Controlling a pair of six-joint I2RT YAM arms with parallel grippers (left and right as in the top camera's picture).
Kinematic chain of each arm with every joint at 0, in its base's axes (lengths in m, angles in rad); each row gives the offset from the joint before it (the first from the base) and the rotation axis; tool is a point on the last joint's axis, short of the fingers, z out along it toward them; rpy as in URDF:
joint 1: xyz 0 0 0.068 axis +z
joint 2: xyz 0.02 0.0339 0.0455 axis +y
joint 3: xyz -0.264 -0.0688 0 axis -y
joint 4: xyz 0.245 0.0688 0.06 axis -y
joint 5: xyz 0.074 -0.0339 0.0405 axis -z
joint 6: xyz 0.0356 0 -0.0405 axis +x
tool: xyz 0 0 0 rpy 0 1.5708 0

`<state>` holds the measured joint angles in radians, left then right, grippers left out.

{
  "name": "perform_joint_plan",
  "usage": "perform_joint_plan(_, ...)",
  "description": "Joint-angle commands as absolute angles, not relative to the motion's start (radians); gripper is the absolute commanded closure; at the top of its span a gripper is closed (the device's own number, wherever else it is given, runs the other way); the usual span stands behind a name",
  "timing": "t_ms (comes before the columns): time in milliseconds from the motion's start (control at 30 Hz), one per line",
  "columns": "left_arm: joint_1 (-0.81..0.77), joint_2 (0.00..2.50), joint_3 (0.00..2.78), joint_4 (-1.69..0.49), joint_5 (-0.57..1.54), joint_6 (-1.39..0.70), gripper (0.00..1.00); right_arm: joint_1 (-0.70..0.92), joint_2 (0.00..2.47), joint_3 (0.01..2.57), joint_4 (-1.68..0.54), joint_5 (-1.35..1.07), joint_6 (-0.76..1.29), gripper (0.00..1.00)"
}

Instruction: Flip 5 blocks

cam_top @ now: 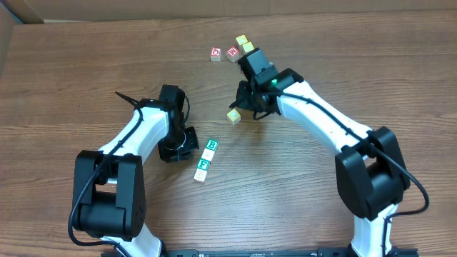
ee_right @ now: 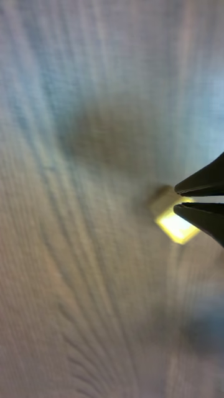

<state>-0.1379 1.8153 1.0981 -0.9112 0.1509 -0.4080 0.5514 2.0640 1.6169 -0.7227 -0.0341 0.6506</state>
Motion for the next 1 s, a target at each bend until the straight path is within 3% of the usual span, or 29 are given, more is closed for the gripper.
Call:
perform_joint_plan(0, -0.145, 1.806, 1.089, -0.9, 0.176, -0.381, 0.96, 0.561, 2.133, 1.637, -0.666, -0.036, 0.57, 0.92)
perform_joint_plan(267, -0.145, 1.806, 1.089, -0.888, 0.176, -0.381, 0.96, 0.561, 2.213, 1.637, -0.55, -0.018, 0.542, 0.93)
perform_joint_plan(567, -0.145, 1.806, 1.089, -0.876, 0.173, -0.381, 0.96, 0.576, 2.235, 1.637, -0.573, -0.213, 0.464, 0.95)
perform_joint_plan(967, -0.145, 1.806, 1.089, -0.855, 0.173, -0.381, 0.96, 0.633, 2.235, 1.637, -0.615, -0.241, 0.435, 0.95)
